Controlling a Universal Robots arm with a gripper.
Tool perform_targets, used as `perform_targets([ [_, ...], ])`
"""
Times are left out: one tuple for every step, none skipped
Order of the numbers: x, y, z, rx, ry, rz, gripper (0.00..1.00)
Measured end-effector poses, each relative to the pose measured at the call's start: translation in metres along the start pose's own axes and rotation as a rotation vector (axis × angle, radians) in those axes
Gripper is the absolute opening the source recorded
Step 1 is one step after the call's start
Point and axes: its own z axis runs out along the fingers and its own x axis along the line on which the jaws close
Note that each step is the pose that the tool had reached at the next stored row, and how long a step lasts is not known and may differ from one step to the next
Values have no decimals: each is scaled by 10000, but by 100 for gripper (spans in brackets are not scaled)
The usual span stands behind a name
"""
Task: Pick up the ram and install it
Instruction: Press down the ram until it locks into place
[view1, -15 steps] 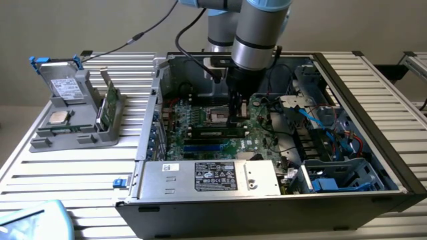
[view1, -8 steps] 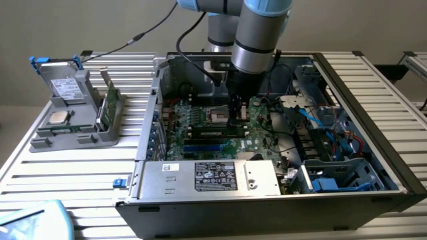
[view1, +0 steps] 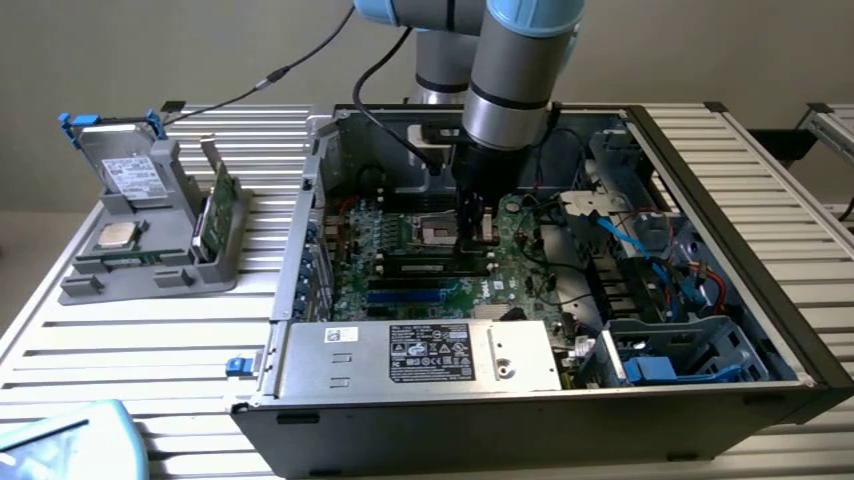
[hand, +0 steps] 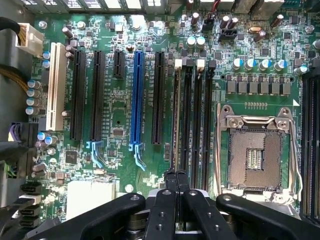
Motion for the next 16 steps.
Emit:
perform_targets([
  [-1, 3, -14, 6, -14, -2, 11],
  [-1, 6, -34, 11, -24, -4, 11],
  [1, 15, -65, 4, -10, -2, 11],
  [4, 28, -91, 0, -4, -2, 11],
  [5, 46, -104, 1, -6, -2, 11],
  [5, 73, -108, 1, -6, -2, 11],
  [5, 104, -105, 1, -9, -2, 11],
  [5, 142, -101, 1, -9, -2, 11],
  [4, 182, -97, 1, -9, -2, 11],
  [4, 222, -93, 0, -7, -1, 11],
  [2, 256, -89, 1, -7, -2, 11],
  [2, 282, -86, -1, -7, -2, 11],
  [1, 298, -84, 0, -8, -2, 11],
  [1, 311, -83, 0, -7, -1, 11],
  [0, 323, -81, 0, -8, -1, 11],
  [0, 335, -80, 0, -8, -1, 11],
])
